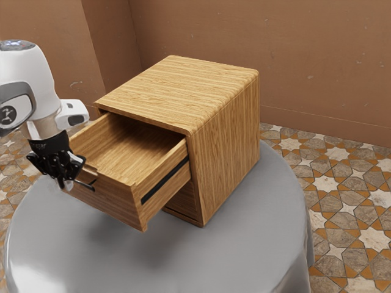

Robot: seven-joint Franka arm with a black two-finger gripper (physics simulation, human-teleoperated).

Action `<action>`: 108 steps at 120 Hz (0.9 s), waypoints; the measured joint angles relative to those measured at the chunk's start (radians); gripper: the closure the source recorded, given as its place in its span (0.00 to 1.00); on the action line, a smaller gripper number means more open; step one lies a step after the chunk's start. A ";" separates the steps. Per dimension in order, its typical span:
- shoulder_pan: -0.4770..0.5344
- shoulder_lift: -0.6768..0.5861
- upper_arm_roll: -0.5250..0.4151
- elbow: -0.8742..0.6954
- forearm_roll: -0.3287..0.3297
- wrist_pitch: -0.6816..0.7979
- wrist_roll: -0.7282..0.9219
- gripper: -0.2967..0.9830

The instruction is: Push the drawer handle with one arm to close the drawer

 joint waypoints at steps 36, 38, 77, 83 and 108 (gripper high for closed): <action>0.000 0.126 -0.021 0.083 0.002 0.089 -0.003 0.76; 0.000 0.133 -0.022 0.088 0.001 0.092 -0.004 0.76; 0.000 0.312 -0.024 0.233 0.000 0.138 -0.006 0.76; 0.000 0.347 -0.024 0.265 0.001 0.141 -0.006 0.76; 0.000 0.466 -0.024 0.371 0.001 0.159 -0.003 0.76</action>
